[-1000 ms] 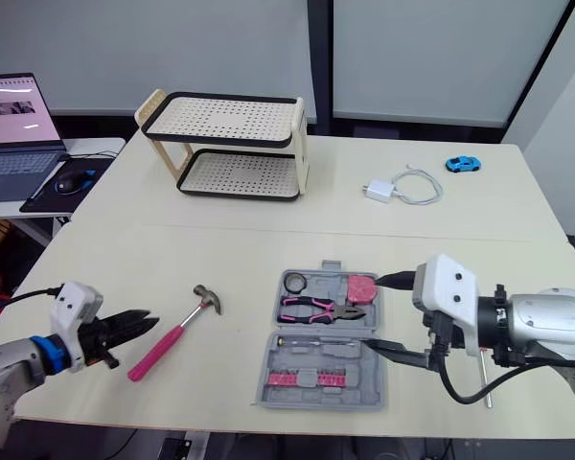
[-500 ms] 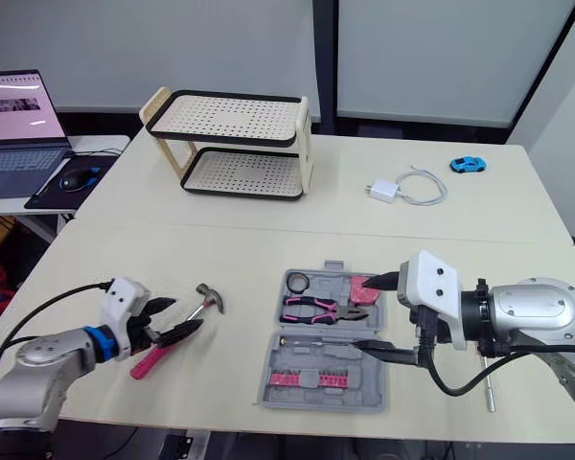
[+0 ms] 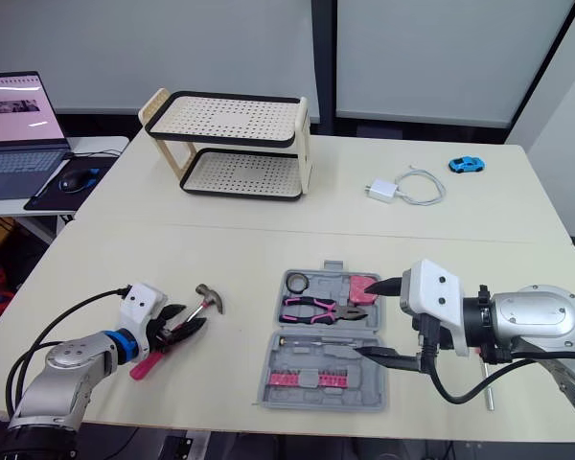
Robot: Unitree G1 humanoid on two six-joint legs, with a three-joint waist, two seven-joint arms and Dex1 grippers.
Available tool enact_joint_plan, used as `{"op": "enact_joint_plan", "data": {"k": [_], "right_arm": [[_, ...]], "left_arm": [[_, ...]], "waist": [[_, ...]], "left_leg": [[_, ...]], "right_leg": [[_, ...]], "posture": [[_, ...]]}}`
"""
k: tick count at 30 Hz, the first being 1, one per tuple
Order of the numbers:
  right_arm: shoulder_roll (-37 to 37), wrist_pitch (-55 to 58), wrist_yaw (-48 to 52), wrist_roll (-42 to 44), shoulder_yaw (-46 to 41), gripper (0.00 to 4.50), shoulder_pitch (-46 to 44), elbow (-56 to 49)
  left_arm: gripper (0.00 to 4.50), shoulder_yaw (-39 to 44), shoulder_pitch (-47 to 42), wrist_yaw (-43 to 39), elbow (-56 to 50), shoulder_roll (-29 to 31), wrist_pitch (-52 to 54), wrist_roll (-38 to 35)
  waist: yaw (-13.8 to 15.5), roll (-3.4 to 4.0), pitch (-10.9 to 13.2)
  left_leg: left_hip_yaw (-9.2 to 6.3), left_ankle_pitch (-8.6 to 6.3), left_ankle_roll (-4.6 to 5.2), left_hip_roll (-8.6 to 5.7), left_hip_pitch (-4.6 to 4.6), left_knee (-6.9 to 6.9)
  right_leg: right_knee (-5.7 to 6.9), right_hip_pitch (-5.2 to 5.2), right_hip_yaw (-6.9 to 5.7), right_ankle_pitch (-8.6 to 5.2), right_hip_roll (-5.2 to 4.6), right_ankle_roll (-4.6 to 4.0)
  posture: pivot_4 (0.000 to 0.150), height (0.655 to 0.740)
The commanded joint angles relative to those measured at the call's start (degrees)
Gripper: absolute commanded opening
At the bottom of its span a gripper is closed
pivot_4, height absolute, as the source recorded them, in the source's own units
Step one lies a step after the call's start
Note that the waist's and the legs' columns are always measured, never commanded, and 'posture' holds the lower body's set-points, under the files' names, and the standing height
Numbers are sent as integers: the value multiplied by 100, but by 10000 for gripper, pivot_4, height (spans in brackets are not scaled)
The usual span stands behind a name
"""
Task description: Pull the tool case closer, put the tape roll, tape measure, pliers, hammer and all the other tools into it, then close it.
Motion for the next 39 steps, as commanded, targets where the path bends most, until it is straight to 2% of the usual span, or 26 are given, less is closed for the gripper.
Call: {"op": "enact_joint_plan", "data": {"k": [1, 6, 7, 18, 29, 34, 39], "right_arm": [[-18, -132, 12, -39, -117, 45000, -39, -76], [35, -249, -31, -156, -179, 45000, -1, -60], [100, -336, -58, -191, -202, 45000, 0, -54], [307, -1003, 197, -315, -275, 45000, 288, 44], [335, -1175, 227, -449, -332, 45000, 610, 86], [296, -1247, 246, -530, -509, 45000, 848, 125], [204, -1186, 362, -568, -1087, 45000, 1424, 78]], "left_arm": [[18133, -234, -59, -166, 319, -107, -128, 98], [3704, -349, -265, -177, 541, -199, -260, 158], [2619, -343, -280, -191, 537, -205, -274, 144], [1252, -49, -45, -210, -323, -134, 111, -169], [1168, 455, 808, -828, -2321, 496, 344, -839], [1164, 75, 941, -1463, -2921, 755, 76, -860], [1163, -534, 914, -1823, -3405, 785, 7, -844]], "waist": [[2, 1, -1], [30, 17, -10], [30, 20, -12], [12, 19, -10], [13, -5, 7], [12, -6, 9], [21, -7, 10]], "left_leg": [[0, 0, 0, 0, 0, 0], [0, 0, 0, -3, 5, 0], [0, 0, 0, -3, 5, 0], [1, 0, 0, -3, 4, 0], [0, 0, 0, 0, -1, -1], [1, 0, 0, 0, -2, -1], [3, 0, 0, 0, -5, -1]], "right_leg": [[0, 1, -1, 0, 0, 0], [0, 6, -1, 0, -1, 0], [0, 6, -1, 0, -1, 1], [-1, 5, 1, 0, -1, 1], [-1, 0, 1, 0, -1, 1], [-4, 0, 0, 0, 0, 1], [-7, -1, 2, -1, 0, 0]], "posture": [[1500, 7350], [1500, 7350], [1500, 7350], [1500, 7350], [1500, 7350], [1500, 7350], [1500, 7350]]}}
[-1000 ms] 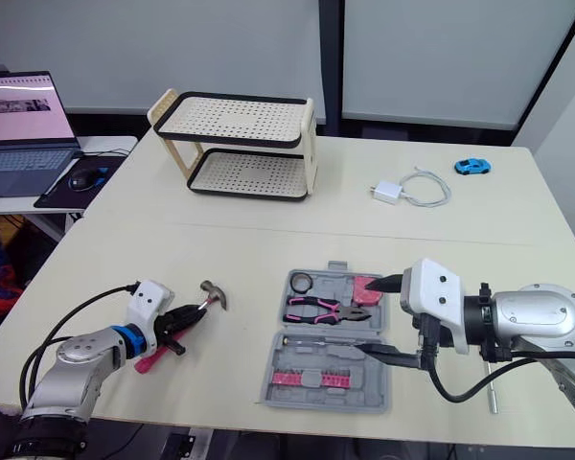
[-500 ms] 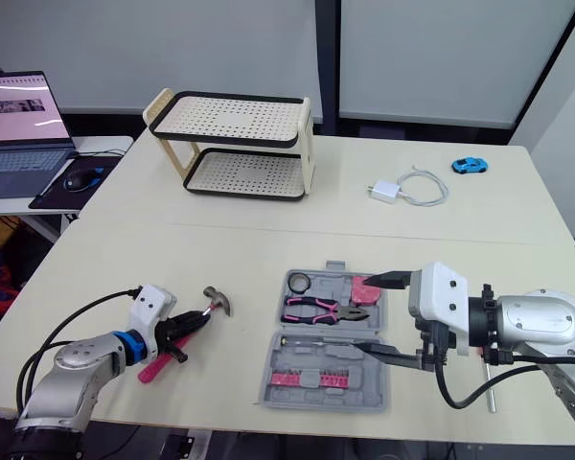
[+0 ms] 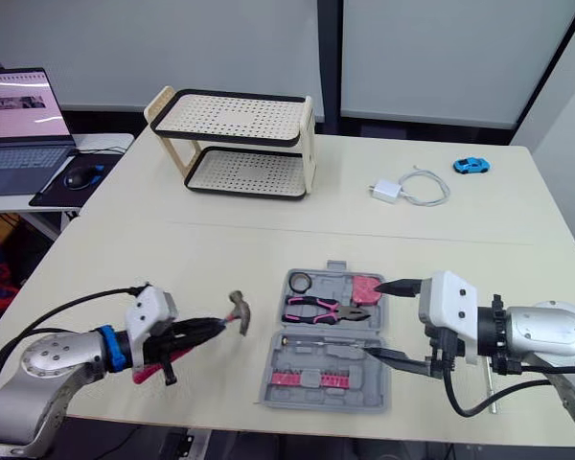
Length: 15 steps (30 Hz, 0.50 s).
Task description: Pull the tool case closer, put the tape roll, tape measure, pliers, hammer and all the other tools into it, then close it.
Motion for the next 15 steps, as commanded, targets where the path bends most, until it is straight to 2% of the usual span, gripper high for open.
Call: {"op": "enact_joint_plan", "data": {"k": [1, 7, 15], "right_arm": [[-106, -17, 134, 22, -656, 45000, 438, -157], [-177, -6, 514, 29, -1376, 45000, 1342, -369], [-69, -562, 841, -393, -1479, 45000, 1844, -359]], "left_arm": [[1162, -454, -134, -230, -493, -13, -147, -46], [1162, -1789, -991, -216, -473, -585, -89, 392], [1159, -3324, -2381, -55, 178, -1445, 213, 1407]], "waist": [[6, -1, 1], [17, 0, 1], [-26, 0, 1]], "left_leg": [[-1, 0, 0, 0, 0, 0], [-1, 0, 0, -1, 2, 3], [0, 1, 1, -2, 6, 6]], "right_leg": [[0, 0, 0, 0, 0, 0], [1, 6, 0, 0, 1, 1], [4, 8, 4, 0, 8, 1]], "posture": [[1500, 7350], [1500, 7350], [1500, 7350]]}}
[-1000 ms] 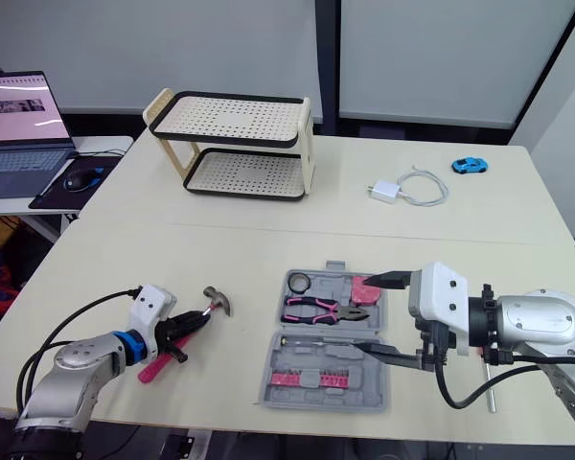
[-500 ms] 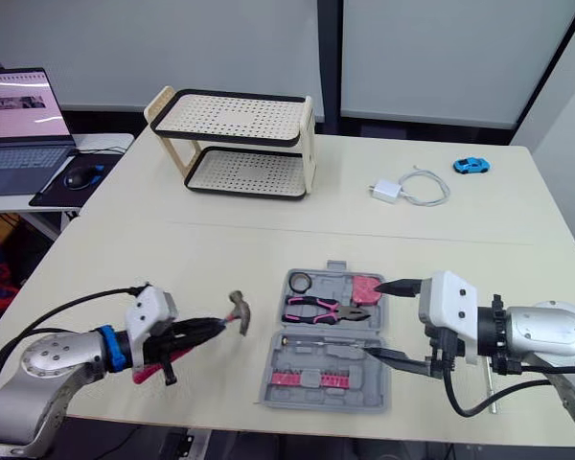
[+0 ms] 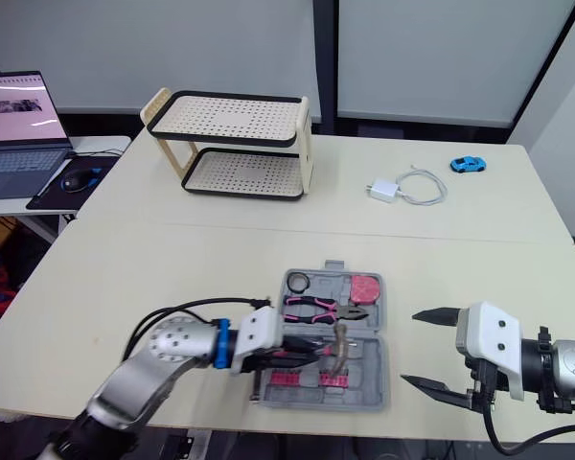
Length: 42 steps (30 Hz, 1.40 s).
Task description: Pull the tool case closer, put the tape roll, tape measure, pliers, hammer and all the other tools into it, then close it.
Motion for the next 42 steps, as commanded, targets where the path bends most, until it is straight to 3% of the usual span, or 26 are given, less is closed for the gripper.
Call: {"op": "enact_joint_plan", "data": {"k": [1, 15, 27, 42], "right_arm": [[21, -182, 88, -57, -97, 45000, 61, -138], [-189, 36, 284, -104, -105, 45000, 173, -150], [-311, -18, 320, -364, -71, 45000, 116, -92], [-306, -18, 315, -425, 6, 45000, 46, -83]], "left_arm": [[1158, -508, -488, 83, 149, -202, 200, 454], [1065, -1480, -1492, 301, -77, -804, 2081, 870], [1064, -1612, -1767, 295, 17, -785, 2296, 843], [1063, -1866, -1503, 525, 59, -640, 2371, 969]], "waist": [[-2, 1, 0], [20, 0, 0], [15, 0, 0], [19, 0, 0]], "left_leg": [[0, 0, 0, 0, 2, 0], [-2, 1, 1, -2, 1, 4], [-3, 1, 0, -3, 0, 5], [-3, 1, 0, -3, 0, 6]], "right_leg": [[1, 1, 0, 0, 0, 0], [1, 7, 1, -1, 0, 2], [0, 7, 1, -2, -1, 3], [0, 8, 1, -2, -1, 3]], "posture": [[1500, 7350], [1500, 7350], [1500, 7350], [1500, 7350]]}}
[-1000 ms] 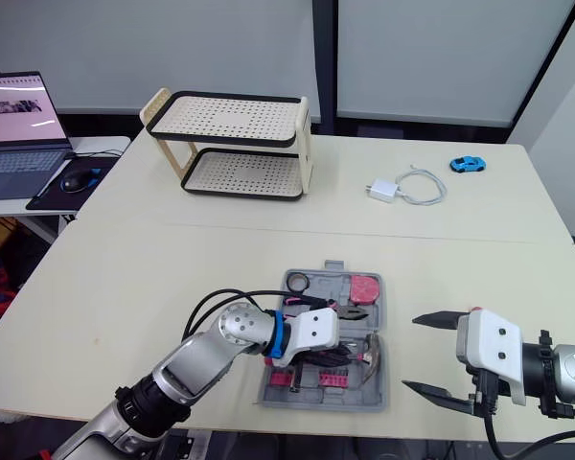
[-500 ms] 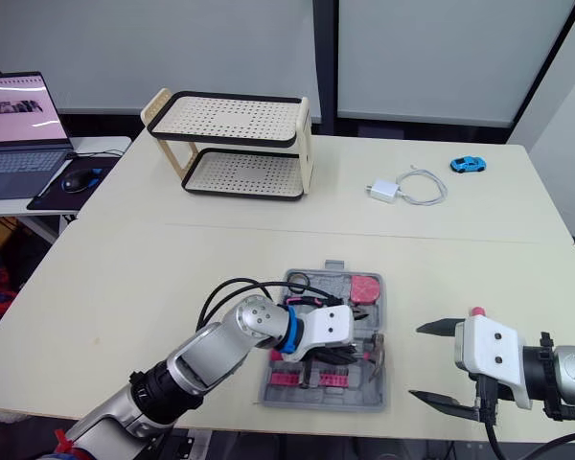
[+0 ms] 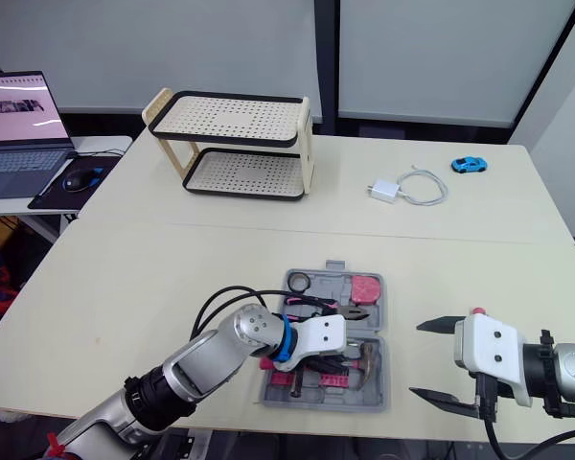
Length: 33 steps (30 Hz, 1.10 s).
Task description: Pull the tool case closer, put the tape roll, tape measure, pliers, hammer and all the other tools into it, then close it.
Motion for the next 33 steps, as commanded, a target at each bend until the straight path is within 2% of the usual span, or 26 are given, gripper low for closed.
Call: {"op": "enact_joint_plan", "data": {"k": [1, 12, 14, 17, 23, 27, 29, 33], "right_arm": [[-52, -42, 28, -25, -38, 45000, -36, -74], [0, -43, -3, -87, -87, 45000, 138, -159], [3, -39, -3, -96, -95, 45000, 157, -171], [15, -31, -6, -100, -107, 45000, 163, -186], [34, 13, -23, -69, -127, 45000, 176, -234], [40, 43, -60, -48, -109, 45000, 153, -249], [45, 55, -80, -45, -92, 45000, 141, -257], [65, 62, -103, -48, -54, 45000, 116, -249]], "left_arm": [[1063, -54, -14, 92, -130, -73, -72, 61], [1063, -88, -58, 187, 177, -279, -224, 170], [8359, -37, -75, 167, 186, -301, -230, 135], [16074, 59, -125, 126, 157, -240, -327, 134], [34484, 592, -139, -17, -336, -46, -546, -203], [34484, 966, 113, -254, -343, 285, -1345, -445], [34484, 1115, 254, -288, -297, 351, -1303, -593], [25643, 1242, 521, -649, 65, 581, -1750, -758]], "waist": [[-3, 0, 0], [-2, 0, 0], [-2, 1, 0], [-1, 1, 0], [-3, 1, -1], [-5, 4, -2], [-4, 4, -2], [-1, 4, -2]], "left_leg": [[0, 0, 0, 0, 0, 0], [0, 0, 0, 0, 2, 2], [0, 0, 0, 0, 2, 2], [0, 0, 0, 0, 2, 4], [0, 0, 0, 0, 3, 4], [0, 0, 0, 0, 5, 4], [1, 0, 0, 0, 6, 4], [0, 0, 0, 0, 6, 4]], "right_leg": [[0, 0, 0, 0, 0, 0], [0, 3, 0, 0, 0, 0], [1, 3, 0, 0, 0, 0], [1, 5, 0, 0, 0, 0], [1, 5, 0, 0, 0, 0], [1, 6, 0, 0, -1, 0], [1, 6, 1, 0, -1, 0], [1, 7, 0, 0, -2, 0]], "posture": [[1500, 7350], [1500, 7350], [1500, 7350], [1500, 7350], [1500, 7350], [1500, 7350], [1500, 7350], [1500, 7350]]}}
